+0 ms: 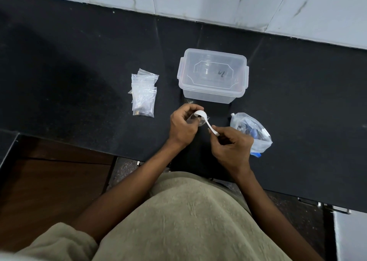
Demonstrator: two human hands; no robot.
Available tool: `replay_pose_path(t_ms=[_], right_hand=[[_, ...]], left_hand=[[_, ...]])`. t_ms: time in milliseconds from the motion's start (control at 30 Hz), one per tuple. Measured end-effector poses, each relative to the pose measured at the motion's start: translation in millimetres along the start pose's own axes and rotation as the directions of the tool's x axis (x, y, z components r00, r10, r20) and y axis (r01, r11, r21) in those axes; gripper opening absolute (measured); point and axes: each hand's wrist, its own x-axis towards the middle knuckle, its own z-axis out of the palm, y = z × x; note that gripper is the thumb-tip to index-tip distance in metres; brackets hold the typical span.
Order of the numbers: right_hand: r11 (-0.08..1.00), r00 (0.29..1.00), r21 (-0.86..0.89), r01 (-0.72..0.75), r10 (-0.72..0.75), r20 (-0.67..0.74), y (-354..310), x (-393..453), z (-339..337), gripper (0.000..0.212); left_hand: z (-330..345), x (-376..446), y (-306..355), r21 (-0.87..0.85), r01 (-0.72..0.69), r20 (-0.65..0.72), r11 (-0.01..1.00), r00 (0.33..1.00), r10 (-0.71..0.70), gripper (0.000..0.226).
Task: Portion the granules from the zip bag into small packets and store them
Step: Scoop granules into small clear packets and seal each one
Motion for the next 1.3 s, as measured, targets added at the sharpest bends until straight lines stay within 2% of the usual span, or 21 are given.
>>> replay_pose_path(t_ms=[133, 267, 433, 567, 667, 767, 833, 900, 933, 1000, 1067, 1100, 1200, 1300], right_hand=[[1.000, 1.000, 0.013, 0.013, -0.013, 0.016, 0, -1, 1, 0.012], [1.000, 1.000, 0.002, 0.019, -0.019, 0.019, 3, -2, 0, 0.010], [1.000, 1.000, 0.001, 0.019, -0.019, 0.008, 3, -3, -1, 0.013], [1.000, 1.000, 0.030, -0.003, 0.003, 0.001, 2, -2, -3, 0.008], [0.971, 0.982, 0.148, -0.188, 0.190, 0.002, -5, 0, -6, 0.006], [0.825, 0.891, 0.354, -0.440, 0.451, 0.056, -11, 8, -14, 0.002], [0.764, 0.856, 0.434, -0.477, 0.517, 0.031, -9, 17, -23, 0.004], [0.792, 0.858, 0.445, -0.419, 0.505, -0.090, -2, 29, -33, 0.008], [0.834, 0.863, 0.405, -0.375, 0.473, -0.176, 4, 34, -40, 0.011], [0.938, 0.878, 0.168, -0.302, 0.343, -0.334, 24, 45, -54, 0.015], [0.952, 0.911, -0.143, -0.271, 0.206, -0.357, 46, 54, -66, 0.020], [0.922, 0.927, -0.263, -0.284, 0.194, -0.322, 56, 58, -69, 0.024], [0.804, 0.922, -0.451, -0.388, 0.338, -0.190, 76, 64, -71, 0.031], [0.750, 0.884, -0.493, -0.442, 0.456, -0.099, 83, 63, -69, 0.017]], left_hand=[[3, 0, 2, 0.017, 0.036, -0.046, 0.999, 0.998, -0.035, 0.020], [2, 0, 0, 0.030, 0.007, -0.016, 1.000, 1.000, -0.006, 0.023], [1, -1, -1, -0.040, 0.002, 0.021, 0.999, 1.000, -0.001, 0.026], [-1, -1, -2, -0.079, 0.013, 0.029, 0.997, 1.000, -0.011, 0.030], [-1, -2, -1, -0.115, 0.055, 0.027, 0.992, 0.998, -0.053, 0.030], [-2, -3, 0, -0.116, 0.061, 0.014, 0.991, 0.998, -0.060, 0.032], [-3, -3, -2, -0.113, 0.069, 0.011, 0.991, 0.998, -0.068, 0.033], [-3, -3, -3, -0.108, 0.075, 0.004, 0.991, 0.997, -0.075, 0.034], [-3, -3, -3, -0.103, 0.074, 0.001, 0.992, 0.997, -0.074, 0.034], [-3, -2, -3, -0.101, 0.067, -0.002, 0.993, 0.998, -0.067, 0.035], [-3, -2, -3, -0.094, 0.047, 0.000, 0.994, 0.999, -0.048, 0.036], [-2, -3, -2, -0.084, 0.035, 0.004, 0.996, 0.999, -0.034, 0.037], [-1, -5, 2, -0.072, -0.001, 0.028, 0.997, 1.000, 0.003, 0.039], [-1, -6, 3, -0.095, -0.009, 0.050, 0.995, 0.999, 0.013, 0.038]])
